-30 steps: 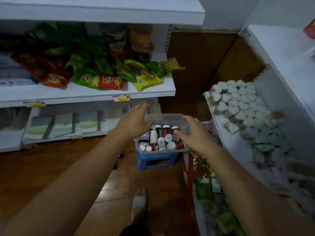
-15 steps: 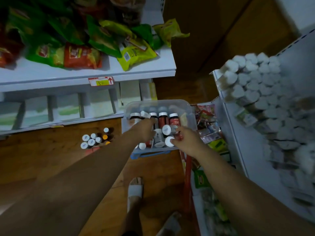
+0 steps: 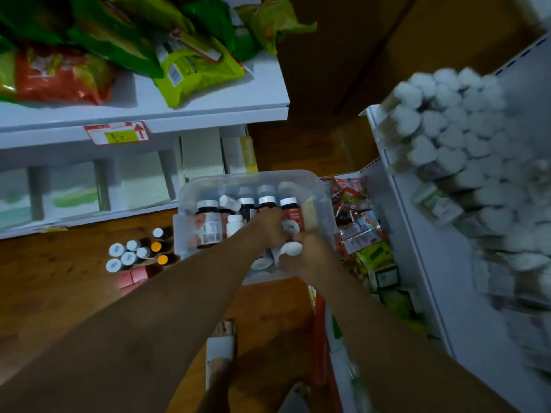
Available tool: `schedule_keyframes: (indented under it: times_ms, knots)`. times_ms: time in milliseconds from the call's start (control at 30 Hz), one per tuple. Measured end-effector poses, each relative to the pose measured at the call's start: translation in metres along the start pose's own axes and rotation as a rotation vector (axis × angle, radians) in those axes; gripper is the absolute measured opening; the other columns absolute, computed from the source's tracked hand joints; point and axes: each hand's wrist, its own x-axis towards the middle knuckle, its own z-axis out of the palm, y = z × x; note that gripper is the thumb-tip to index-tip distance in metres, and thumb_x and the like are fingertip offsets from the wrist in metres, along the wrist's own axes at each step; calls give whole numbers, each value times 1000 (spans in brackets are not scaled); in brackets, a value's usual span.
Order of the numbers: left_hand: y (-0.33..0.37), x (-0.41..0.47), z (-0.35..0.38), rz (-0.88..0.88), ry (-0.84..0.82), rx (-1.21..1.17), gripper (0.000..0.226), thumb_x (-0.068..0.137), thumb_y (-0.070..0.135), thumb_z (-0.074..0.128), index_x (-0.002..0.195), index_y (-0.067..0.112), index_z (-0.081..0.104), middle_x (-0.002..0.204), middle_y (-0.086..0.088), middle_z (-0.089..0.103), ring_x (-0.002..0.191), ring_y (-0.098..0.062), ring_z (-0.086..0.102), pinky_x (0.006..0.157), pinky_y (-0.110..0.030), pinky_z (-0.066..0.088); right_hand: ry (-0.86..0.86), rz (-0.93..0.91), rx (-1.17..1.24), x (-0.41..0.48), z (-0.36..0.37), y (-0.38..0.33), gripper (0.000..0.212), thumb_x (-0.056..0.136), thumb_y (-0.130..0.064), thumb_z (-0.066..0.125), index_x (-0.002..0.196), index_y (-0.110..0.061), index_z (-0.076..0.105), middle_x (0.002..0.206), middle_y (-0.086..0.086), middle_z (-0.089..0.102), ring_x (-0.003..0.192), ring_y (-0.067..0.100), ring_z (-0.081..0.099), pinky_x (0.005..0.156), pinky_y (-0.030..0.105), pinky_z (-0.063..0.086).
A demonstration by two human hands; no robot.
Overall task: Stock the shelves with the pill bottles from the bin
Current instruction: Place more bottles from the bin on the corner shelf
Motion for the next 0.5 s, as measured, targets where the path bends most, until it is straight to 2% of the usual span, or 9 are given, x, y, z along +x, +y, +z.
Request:
schedule_keyframes:
  times_ms: [33,100,133,200,233,300,367,433,500]
  knots:
    - [4,-4,-8,-1,14,-66,28,95,30,70,115,11,67,109,-10,68,101,-29,63,86,-35,51,37,-4,59,-4,-9,-2,44,66,-59,65,91,-23,71,86,-5,71,85,19,70,77,38,60]
    - [14,-17,-32,-17,50,-305,23,97,23,70,110,6,65,102,-11,62,93,-28,58,77,-34,49,112,-25,171,-19,-31,-10,29,80,-40,74,101,-21,72,90,-6,69,84,14,67,69,31,55]
    - [19,-26,-47,-24,63,-460,22,99,19,69,114,5,63,105,-10,61,93,-26,58,80,-30,50,144,-33,226,-28,-45,-15,22,87,-30,73,106,-21,70,93,-6,68,86,13,66,68,30,52]
    - [36,-52,-80,5,86,-757,30,99,17,69,128,11,63,120,-9,68,101,-27,67,94,-37,58,215,-68,355,-49,-78,-31,25,93,-22,69,117,-27,67,104,-9,67,96,11,66,77,30,55]
    - [47,-69,-97,43,74,-887,34,100,16,68,133,16,63,124,-10,70,106,-29,70,97,-43,59,261,-96,432,-61,-95,-42,29,93,-21,68,121,-30,65,109,-11,67,101,10,66,83,33,57]
    - [76,-101,-129,159,11,-1094,36,102,10,60,137,20,64,123,-11,72,108,-30,71,95,-44,60,364,-168,606,-86,-125,-64,34,91,-20,68,123,-33,65,117,-9,66,111,15,67,91,39,60]
    - [108,-134,-160,268,-47,-1231,40,104,6,51,142,15,60,124,-15,70,112,-31,68,101,-49,55,423,-240,814,-116,-153,-89,41,87,-21,69,126,-28,62,126,2,63,117,24,66,92,43,61]
    - [141,-169,-186,371,-112,-1315,45,103,8,51,147,12,55,129,-15,67,118,-32,65,108,-53,50,481,-299,1000,-153,-181,-117,50,83,-24,68,133,-20,60,133,13,62,119,31,67,93,51,60]
    - [173,-206,-207,452,-193,-1385,53,97,16,54,151,13,52,135,-15,65,121,-32,65,104,-50,56,533,-332,1134,-193,-205,-139,51,83,-28,68,133,-17,61,134,14,65,120,32,68,91,52,61]
